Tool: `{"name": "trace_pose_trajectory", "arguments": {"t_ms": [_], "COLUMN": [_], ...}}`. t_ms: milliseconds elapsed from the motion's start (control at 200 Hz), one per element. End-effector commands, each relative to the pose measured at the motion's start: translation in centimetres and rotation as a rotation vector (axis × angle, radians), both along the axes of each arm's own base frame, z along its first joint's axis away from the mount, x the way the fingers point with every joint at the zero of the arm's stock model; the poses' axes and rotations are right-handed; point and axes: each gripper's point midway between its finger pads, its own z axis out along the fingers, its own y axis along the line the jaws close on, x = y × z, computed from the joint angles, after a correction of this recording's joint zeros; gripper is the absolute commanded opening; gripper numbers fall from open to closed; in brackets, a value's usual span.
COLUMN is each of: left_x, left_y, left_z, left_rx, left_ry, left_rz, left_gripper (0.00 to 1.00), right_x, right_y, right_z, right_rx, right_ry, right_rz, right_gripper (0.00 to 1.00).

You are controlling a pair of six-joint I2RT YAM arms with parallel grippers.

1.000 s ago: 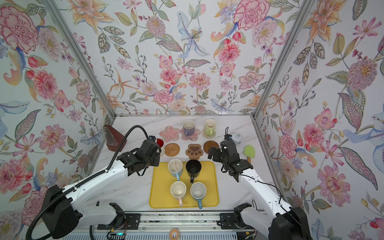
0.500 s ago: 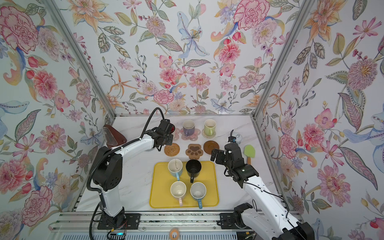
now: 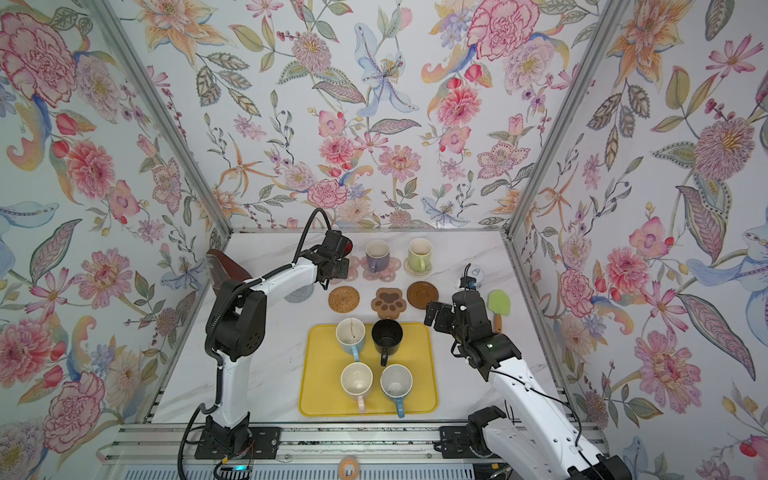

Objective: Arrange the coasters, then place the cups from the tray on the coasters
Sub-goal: 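Lower the red-lined mug with the left gripper onto the pink flower coaster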

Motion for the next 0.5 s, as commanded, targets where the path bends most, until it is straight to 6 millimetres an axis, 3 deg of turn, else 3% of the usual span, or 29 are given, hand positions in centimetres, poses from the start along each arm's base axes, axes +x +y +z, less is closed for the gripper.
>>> {"name": "trace_pose_trajectory", "arguments": {"t_ms": [0,495], "left_x": [2.6,4.3], "left_y": [0.0,0.2], "left_z": [2.4,1.0], "left_rx": [-0.042,-0.038], "left_ry": [-0.104,-0.100], "left_rz": [0.057,0.098], "left_gripper": [0.00,0.00], "right_x": [-0.4,-1.1], "right_y": [-0.6,-1.4], "right_z": [-0.5,-0.1], "right_rx": [-0.016,-0.021], "right_ry": [0.016,0.006], "right_rz": [-0.016,-0.028], "right_gripper": [0.99,0.99]}}
